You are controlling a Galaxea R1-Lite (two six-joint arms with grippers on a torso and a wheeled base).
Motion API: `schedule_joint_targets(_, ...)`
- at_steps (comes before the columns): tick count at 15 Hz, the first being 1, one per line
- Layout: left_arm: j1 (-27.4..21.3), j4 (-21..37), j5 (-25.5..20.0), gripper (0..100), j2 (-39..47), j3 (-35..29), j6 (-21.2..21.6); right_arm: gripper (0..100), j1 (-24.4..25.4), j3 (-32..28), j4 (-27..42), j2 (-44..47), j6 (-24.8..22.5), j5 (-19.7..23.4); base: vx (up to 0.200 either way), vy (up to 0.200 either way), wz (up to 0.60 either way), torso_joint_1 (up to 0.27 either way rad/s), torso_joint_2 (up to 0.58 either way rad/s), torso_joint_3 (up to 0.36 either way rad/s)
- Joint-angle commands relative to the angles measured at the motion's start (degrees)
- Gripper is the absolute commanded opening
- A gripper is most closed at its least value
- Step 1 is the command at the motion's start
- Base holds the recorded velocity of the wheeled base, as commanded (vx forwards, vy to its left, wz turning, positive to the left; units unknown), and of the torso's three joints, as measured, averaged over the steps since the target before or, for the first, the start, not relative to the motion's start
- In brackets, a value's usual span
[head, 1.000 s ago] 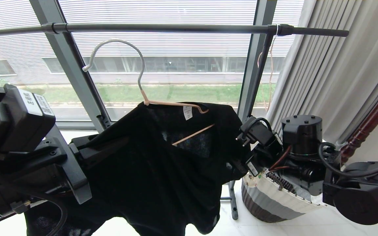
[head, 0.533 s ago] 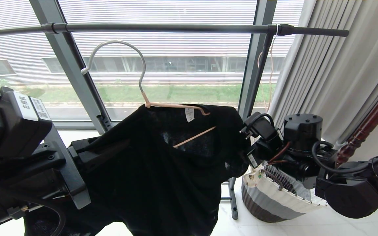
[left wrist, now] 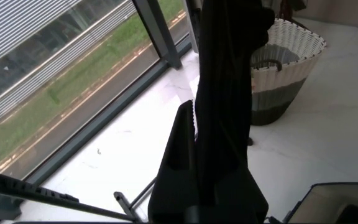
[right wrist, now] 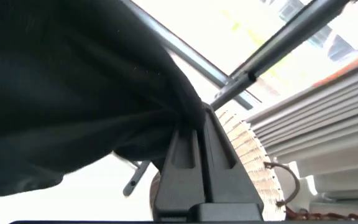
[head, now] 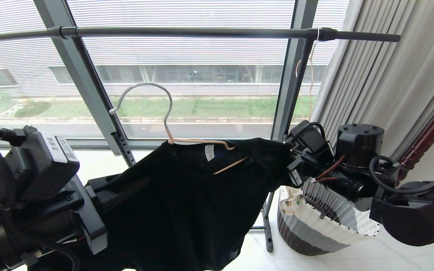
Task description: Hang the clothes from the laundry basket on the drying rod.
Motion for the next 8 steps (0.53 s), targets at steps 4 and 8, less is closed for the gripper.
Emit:
schedule_joint_targets(4, -0.26, -0.03, -0.03, 0, 0.22, 2.51, 0.62, 0, -2.18, -0.07, 0.00, -4.42, -0.03, 0.09, 0.000, 0.000, 0.00, 0.000, 0.00, 0.000)
schedule_joint_targets(8, -1.31, -0.20, -0.03, 0, 0.04, 2.95, 0.71, 0, -2.18, 0.01, 0.00, -5.21, 0.06, 0.18, 0.000, 0.000, 0.00, 0.000, 0.00, 0.000)
